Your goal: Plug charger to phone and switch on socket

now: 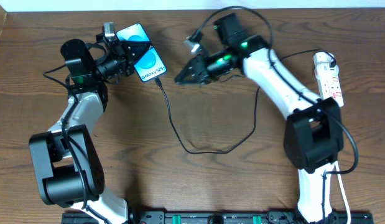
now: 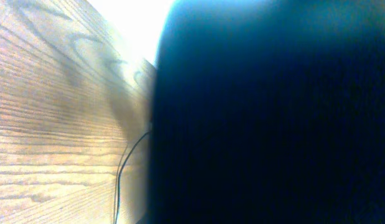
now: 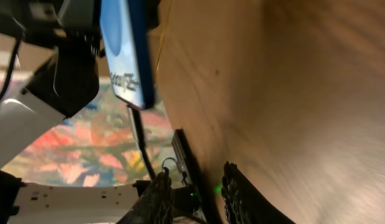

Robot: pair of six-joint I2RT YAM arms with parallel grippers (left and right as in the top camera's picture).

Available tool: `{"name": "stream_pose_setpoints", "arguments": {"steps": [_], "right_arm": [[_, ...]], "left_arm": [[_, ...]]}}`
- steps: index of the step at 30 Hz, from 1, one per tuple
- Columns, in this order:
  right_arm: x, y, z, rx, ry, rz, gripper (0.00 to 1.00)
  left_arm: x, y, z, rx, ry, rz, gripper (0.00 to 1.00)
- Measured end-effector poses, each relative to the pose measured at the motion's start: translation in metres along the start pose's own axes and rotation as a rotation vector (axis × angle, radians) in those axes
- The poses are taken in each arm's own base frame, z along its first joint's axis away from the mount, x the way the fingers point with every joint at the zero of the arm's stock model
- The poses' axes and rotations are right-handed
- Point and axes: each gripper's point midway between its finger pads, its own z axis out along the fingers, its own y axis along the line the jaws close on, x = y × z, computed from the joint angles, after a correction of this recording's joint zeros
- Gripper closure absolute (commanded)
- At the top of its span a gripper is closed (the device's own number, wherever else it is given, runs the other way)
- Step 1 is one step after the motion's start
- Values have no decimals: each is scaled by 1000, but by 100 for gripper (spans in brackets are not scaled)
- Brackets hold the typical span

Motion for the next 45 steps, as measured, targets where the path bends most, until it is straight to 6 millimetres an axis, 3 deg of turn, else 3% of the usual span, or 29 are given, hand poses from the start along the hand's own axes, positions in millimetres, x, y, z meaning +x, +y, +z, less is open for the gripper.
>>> {"name": "stream_pose_setpoints", "arguments": {"steps": [5,11,19,26,33,45], "right_arm": [[-7,-30,-36,78,-58,54,71],[-3,-71,-70,243,-95,140,70],[13,-107,-87,453,-69,180,67],[18,-122,-95,556,-55,173,67],[25,-129,-100,606,-34,186,67],[26,-131,-101,623,-27,178,67]], "left_arm": [[14,23,0,-61,41,-91,93],[52,57,10,-172,131,-161,93],[107,84,35,-309,262,-79,93],[145,113,59,-353,376,-36,93],[155,152,61,-436,393,-77,93],[154,165,62,-516,367,-31,92]]}}
